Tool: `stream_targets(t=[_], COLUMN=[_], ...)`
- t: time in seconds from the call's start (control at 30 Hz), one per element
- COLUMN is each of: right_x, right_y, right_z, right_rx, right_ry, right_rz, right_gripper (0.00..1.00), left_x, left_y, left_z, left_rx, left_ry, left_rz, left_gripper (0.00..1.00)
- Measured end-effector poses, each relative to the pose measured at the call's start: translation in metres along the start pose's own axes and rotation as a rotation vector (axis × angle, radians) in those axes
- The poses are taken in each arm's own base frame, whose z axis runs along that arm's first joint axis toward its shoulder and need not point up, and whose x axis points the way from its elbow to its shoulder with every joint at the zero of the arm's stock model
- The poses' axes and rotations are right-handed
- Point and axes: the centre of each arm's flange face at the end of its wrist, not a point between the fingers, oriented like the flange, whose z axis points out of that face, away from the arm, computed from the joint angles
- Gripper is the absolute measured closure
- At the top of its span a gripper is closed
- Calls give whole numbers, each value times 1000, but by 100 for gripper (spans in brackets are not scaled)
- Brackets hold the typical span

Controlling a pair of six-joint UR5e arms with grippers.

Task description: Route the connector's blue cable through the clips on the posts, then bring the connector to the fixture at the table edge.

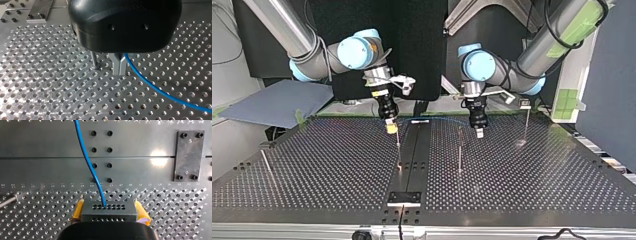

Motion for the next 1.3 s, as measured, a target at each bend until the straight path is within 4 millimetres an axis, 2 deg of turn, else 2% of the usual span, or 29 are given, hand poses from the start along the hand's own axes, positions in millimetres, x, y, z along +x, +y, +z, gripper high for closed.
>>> stream_targets(t=[0.4,1.3], right_x=[6,6], right_y=[-2,26], right_z=[4,12], right_rx=[14,-36], right_ry=[14,29], right_rz=[2,15], right_gripper=[100,100], left_x=[-15,-29], left_y=[3,3], left_z=[-2,21], left_rx=[-13,23], left_ry=[-16,-97], left_rz=[-8,-59], left_gripper=[100,100])
